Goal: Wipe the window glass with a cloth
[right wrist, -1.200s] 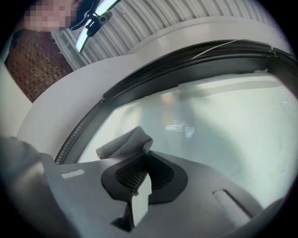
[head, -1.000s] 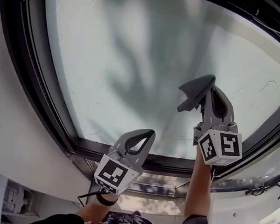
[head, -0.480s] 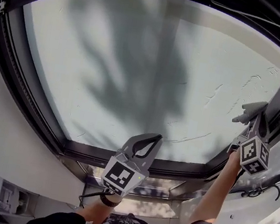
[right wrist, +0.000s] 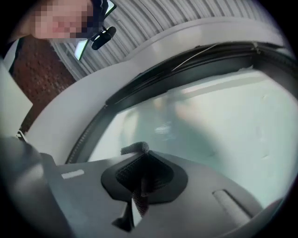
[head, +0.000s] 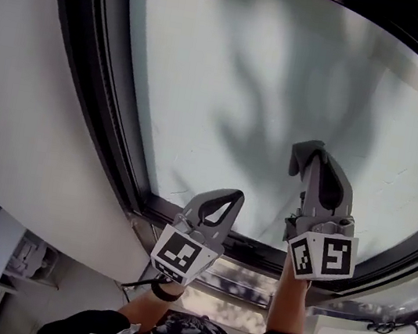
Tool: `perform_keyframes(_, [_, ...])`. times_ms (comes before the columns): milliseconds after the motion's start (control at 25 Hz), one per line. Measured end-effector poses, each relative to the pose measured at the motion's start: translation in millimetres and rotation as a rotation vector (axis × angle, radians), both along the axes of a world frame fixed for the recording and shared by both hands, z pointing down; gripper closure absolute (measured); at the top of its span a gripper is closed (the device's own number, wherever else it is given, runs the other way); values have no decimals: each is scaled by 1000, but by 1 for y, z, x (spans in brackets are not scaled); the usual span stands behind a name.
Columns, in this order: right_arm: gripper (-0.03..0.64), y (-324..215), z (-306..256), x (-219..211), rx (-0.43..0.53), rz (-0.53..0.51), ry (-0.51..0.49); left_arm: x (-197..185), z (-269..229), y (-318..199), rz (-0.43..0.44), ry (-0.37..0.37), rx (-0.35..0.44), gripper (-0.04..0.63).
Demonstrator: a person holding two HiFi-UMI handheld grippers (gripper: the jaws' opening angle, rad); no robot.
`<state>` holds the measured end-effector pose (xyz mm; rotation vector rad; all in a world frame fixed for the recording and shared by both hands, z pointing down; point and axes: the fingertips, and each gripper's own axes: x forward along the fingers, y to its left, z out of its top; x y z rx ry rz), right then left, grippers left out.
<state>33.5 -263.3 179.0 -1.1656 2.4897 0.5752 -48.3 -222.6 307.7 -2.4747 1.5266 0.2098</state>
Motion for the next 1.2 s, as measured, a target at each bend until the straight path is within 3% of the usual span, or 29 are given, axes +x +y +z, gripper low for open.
perform_keyframes(160, [600,11,15,-142,-72,-276,23,-93,-12,19,-153,24,40,614])
perform_keyframes(240, [600,15,21,-208,-112,-366,34,-142,-16,33,-225,46,56,614])
perform_keyframes(400, [600,23,29,-308,-170,-456,98,-201,-23,57,-311,82,73,614])
perform_keyframes(520, [600,22,32,-339,-174,-453,143,-213,-26,59,-317,81,73,614])
perform_keyframes(640, [600,16,30,-320,-131,-344,181,-209,-36,59,-296,56,83,615])
perform_keyframes(840, [600,9,29,-213,-81,-146,141,-174,-34,50,-208,52,82,615])
perform_keyframes(1000, [600,-11,36,-109,-108,10,111,-105,-25,24,-56,48,33,615])
perform_keyframes(1200, [598,-26,40,17,-127,171,80,-5,-27,3,106,17,35,615])
